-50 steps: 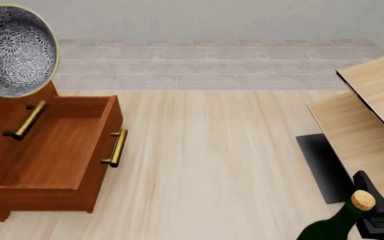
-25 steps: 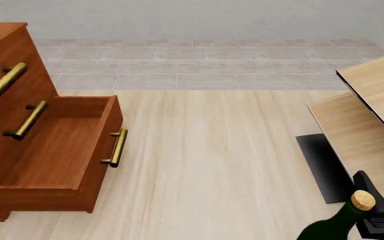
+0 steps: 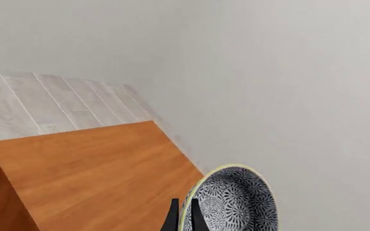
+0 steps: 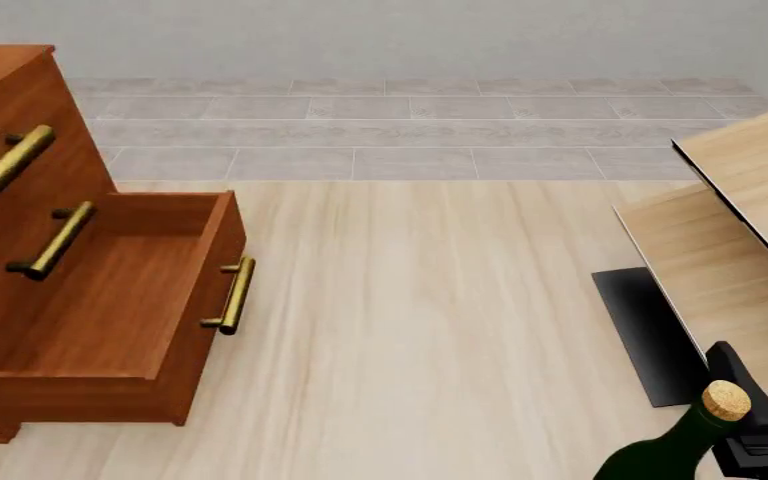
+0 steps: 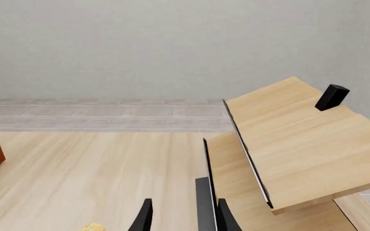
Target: Put the bowl on top of the cabinet.
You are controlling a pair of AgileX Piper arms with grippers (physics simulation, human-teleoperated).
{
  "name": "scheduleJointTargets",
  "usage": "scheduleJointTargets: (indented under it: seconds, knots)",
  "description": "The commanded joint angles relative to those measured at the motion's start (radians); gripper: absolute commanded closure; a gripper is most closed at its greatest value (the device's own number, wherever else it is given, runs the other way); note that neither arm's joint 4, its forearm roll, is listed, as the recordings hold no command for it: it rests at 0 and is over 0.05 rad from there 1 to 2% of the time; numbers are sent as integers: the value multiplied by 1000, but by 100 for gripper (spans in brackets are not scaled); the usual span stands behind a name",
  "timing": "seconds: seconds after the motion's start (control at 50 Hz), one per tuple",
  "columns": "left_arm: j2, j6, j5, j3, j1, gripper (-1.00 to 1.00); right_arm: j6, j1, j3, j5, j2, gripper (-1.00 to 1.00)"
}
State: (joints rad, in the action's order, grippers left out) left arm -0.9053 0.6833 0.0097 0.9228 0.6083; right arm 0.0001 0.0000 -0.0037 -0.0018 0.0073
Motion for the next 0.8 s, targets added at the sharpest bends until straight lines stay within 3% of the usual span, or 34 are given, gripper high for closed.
scheduleJointTargets:
  seconds: [0.02, 0.18, 0.48, 0.8]
  knots:
    - [-59, 25, 43, 71, 44, 100, 0, 0, -1, 0, 0, -100]
    - [-96, 18, 50, 93, 60, 100, 0, 0, -1, 0, 0, -100]
    - [-123, -35, 111, 87, 3, 100, 0, 0, -1, 0, 0, -100]
    - [-134, -13, 109, 67, 7, 100, 0, 0, -1, 0, 0, -100]
